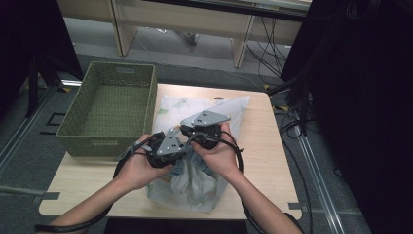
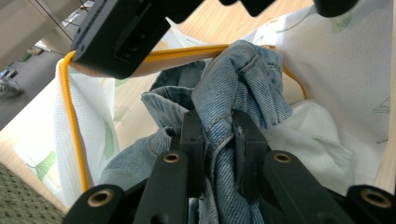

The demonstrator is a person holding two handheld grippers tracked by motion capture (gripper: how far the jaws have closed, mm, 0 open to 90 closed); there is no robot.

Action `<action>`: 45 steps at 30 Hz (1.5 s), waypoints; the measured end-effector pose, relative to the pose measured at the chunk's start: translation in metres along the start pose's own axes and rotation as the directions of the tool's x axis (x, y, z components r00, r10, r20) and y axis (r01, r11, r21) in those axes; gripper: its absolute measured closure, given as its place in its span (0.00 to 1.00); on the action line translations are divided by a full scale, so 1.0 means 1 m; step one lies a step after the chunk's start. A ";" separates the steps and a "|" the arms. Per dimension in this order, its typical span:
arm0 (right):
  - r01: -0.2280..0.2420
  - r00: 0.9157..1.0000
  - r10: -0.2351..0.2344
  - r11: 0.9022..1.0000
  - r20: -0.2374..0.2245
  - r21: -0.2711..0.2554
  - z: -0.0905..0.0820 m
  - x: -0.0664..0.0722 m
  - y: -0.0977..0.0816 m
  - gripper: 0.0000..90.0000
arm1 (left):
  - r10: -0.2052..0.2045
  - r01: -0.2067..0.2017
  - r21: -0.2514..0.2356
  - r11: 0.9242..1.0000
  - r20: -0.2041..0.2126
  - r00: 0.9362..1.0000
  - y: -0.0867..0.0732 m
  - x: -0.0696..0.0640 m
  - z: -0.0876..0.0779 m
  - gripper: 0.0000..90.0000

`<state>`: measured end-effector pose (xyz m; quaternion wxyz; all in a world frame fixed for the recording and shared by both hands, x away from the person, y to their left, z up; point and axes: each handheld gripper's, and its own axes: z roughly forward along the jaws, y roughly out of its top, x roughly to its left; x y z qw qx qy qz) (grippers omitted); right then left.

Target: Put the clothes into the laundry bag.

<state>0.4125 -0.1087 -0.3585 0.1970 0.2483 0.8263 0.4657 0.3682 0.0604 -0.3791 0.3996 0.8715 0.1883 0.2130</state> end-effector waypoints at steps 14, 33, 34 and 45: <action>0.007 1.000 -0.008 0.999 -0.007 -0.036 -0.008 0.006 0.008 1.00 | 0.028 -0.032 -0.035 0.999 -0.095 0.995 0.013 0.001 -0.027 0.86; -0.049 0.999 0.049 0.998 0.018 0.025 0.002 -0.007 -0.005 1.00 | 0.067 -0.057 0.078 0.995 -0.128 0.990 -0.005 0.011 0.023 0.85; -0.041 0.999 0.040 0.999 0.020 0.028 0.003 -0.008 -0.006 1.00 | 0.071 -0.061 0.086 0.994 -0.127 0.989 -0.006 0.011 0.027 0.85; -0.051 0.998 0.049 0.997 0.031 0.054 0.009 -0.015 -0.014 1.00 | 0.084 -0.070 0.124 0.990 -0.117 0.989 -0.020 0.009 0.063 0.85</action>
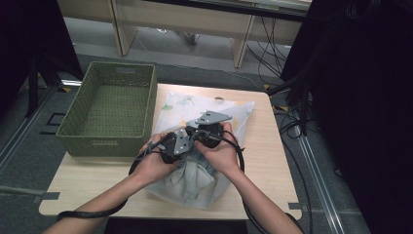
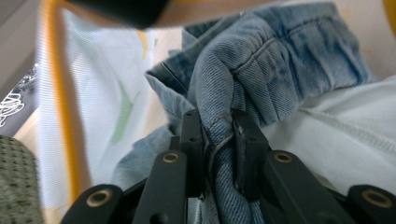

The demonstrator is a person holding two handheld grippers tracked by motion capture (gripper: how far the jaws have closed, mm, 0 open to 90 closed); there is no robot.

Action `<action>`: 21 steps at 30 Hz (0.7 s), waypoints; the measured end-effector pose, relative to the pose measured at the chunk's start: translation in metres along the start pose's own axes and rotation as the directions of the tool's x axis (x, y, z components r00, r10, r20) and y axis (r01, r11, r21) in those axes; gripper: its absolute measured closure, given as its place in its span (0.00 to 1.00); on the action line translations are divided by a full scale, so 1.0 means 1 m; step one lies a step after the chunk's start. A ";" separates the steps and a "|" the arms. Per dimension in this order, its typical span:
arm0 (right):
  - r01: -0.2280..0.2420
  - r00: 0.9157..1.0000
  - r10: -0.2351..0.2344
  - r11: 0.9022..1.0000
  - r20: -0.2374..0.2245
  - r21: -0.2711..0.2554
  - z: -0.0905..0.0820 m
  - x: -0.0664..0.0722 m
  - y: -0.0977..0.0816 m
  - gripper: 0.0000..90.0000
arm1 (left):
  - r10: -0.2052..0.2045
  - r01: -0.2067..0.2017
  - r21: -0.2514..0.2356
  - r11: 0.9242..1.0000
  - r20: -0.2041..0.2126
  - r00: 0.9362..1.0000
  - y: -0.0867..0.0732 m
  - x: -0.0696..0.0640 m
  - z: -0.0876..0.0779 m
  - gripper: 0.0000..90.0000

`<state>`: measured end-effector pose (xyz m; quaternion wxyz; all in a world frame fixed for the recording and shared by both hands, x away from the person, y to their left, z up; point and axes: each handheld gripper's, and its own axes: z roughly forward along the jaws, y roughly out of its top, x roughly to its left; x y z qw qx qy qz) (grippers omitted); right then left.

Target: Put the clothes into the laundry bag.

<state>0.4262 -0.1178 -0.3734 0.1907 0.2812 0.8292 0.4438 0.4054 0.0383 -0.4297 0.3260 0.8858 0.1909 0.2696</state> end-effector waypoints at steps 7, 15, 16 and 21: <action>-0.014 1.000 0.013 1.000 0.010 0.005 0.000 -0.004 -0.002 1.00 | 0.011 -0.011 0.012 1.000 0.017 1.000 -0.002 -0.006 0.011 0.84; -0.014 1.000 0.013 1.000 0.010 0.008 0.000 -0.005 -0.002 1.00 | 0.008 -0.007 -0.013 1.000 0.034 0.999 -0.004 -0.009 0.008 0.79; -0.015 1.000 0.015 1.000 0.011 0.010 0.000 -0.005 -0.002 1.00 | 0.008 -0.007 -0.020 1.000 0.033 0.999 -0.005 -0.009 0.006 0.77; -0.016 1.000 0.016 1.000 0.012 0.011 0.001 -0.006 -0.003 1.00 | 0.013 -0.011 -0.054 0.998 0.041 0.999 -0.010 -0.010 -0.004 0.63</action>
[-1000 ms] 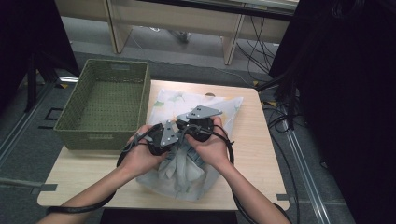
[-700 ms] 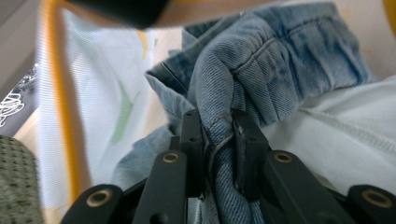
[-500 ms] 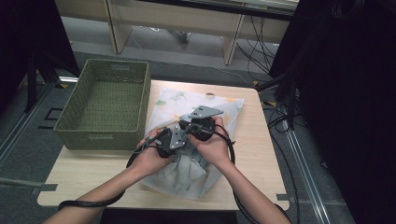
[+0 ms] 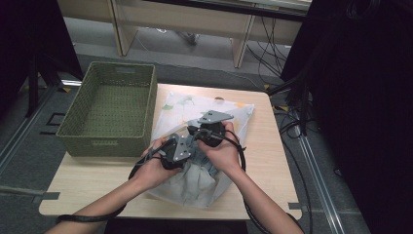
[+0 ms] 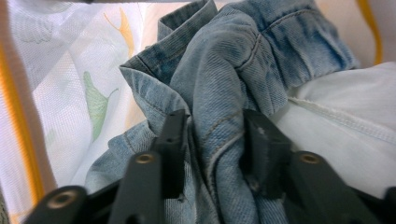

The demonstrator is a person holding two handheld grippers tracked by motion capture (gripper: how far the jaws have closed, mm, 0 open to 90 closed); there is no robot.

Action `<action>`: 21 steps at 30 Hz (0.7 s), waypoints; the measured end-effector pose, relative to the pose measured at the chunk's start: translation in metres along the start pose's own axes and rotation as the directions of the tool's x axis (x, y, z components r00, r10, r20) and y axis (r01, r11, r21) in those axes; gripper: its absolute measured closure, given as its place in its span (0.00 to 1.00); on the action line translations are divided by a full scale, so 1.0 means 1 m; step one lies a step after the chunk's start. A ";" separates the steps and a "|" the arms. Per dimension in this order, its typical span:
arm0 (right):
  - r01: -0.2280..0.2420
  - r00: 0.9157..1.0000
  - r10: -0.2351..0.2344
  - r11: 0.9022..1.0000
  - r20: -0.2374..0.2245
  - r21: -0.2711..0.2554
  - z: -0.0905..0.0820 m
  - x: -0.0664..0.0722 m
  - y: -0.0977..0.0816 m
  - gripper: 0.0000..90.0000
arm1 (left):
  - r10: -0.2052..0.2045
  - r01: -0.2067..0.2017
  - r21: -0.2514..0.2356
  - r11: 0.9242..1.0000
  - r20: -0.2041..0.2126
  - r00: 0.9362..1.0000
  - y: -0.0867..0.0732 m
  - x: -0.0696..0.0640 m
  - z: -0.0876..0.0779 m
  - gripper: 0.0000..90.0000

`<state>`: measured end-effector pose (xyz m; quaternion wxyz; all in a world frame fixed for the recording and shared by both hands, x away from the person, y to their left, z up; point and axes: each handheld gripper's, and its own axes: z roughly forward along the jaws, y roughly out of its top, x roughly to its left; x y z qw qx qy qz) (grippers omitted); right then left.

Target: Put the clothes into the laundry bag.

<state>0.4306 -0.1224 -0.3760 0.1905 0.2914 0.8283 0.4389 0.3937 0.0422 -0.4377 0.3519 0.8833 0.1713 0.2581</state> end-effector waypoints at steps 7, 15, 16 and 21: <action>0.005 1.000 -0.005 1.000 0.001 -0.001 0.000 0.001 0.000 1.00 | -0.016 0.017 -0.051 0.999 0.009 1.000 0.002 0.000 -0.017 0.52; 0.002 1.000 -0.002 1.000 0.002 0.002 -0.001 0.000 0.000 1.00 | -0.031 0.030 -0.124 0.992 -0.006 0.999 0.000 0.004 -0.055 0.44; 0.002 1.000 -0.002 1.000 0.002 0.003 -0.001 0.000 0.000 1.00 | -0.034 0.032 -0.123 0.992 -0.009 0.999 -0.002 0.005 -0.060 0.43; -0.019 1.000 0.019 1.000 0.002 0.007 -0.001 0.002 0.000 1.00 | -0.054 0.056 -0.088 0.995 0.015 0.998 -0.020 0.005 -0.073 0.41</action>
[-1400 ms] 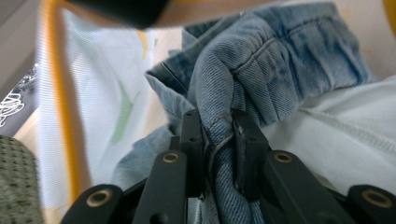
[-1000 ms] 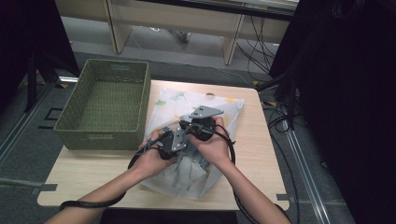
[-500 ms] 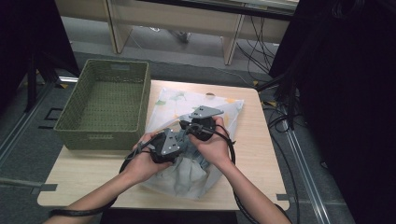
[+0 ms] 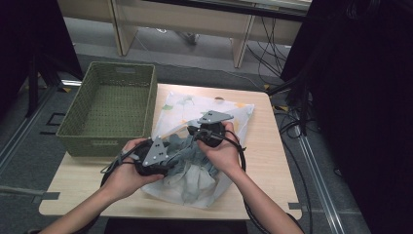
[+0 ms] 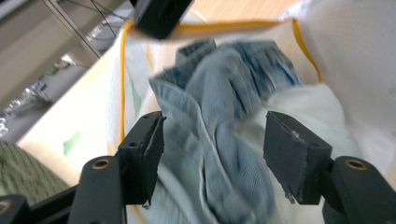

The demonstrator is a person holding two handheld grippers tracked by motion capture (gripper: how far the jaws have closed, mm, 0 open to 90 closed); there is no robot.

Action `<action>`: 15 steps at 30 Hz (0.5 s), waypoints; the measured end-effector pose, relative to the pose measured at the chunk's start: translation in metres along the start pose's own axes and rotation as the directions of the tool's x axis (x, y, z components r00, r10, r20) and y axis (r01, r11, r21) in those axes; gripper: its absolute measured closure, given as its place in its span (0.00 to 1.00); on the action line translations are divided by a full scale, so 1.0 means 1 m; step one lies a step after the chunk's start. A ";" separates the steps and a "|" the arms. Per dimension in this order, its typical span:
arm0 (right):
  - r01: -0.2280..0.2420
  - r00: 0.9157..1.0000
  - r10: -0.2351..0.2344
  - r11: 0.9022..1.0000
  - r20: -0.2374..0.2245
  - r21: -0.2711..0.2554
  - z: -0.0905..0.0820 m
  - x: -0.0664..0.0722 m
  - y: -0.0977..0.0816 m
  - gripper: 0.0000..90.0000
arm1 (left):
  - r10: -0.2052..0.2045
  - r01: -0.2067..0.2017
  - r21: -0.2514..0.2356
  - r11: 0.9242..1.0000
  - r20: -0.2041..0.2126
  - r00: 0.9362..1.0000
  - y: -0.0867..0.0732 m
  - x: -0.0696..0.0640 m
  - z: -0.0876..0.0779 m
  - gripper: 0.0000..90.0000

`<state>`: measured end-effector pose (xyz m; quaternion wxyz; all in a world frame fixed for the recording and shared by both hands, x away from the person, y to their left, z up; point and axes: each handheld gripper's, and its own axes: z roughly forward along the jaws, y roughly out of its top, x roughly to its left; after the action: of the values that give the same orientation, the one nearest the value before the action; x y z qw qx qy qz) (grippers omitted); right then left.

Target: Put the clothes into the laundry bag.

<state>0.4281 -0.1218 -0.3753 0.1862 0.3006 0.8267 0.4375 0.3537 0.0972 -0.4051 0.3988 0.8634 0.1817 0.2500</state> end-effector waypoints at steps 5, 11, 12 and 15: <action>0.021 1.000 -0.021 1.000 0.000 -0.004 0.001 -0.001 0.000 1.00 | 0.006 -0.010 0.097 0.995 0.040 0.999 -0.025 0.000 0.000 0.38; 0.029 1.000 -0.029 1.000 -0.002 -0.002 0.002 0.000 0.000 1.00 | 0.013 -0.026 0.174 0.984 0.075 0.997 -0.040 0.000 0.015 0.48; 0.027 1.000 -0.027 1.000 -0.003 -0.001 0.002 0.000 0.000 1.00 | 0.007 -0.021 0.182 0.983 0.074 0.997 -0.041 0.000 0.018 0.53; 0.021 1.000 -0.021 1.000 -0.006 0.001 0.003 0.001 -0.001 1.00 | -0.015 -0.001 0.209 0.978 0.077 0.997 -0.043 -0.002 0.028 0.66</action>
<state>0.4287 -0.1201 -0.3774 0.1881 0.2906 0.8306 0.4363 0.3630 0.1060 -0.4545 0.3135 0.9090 0.1944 0.1941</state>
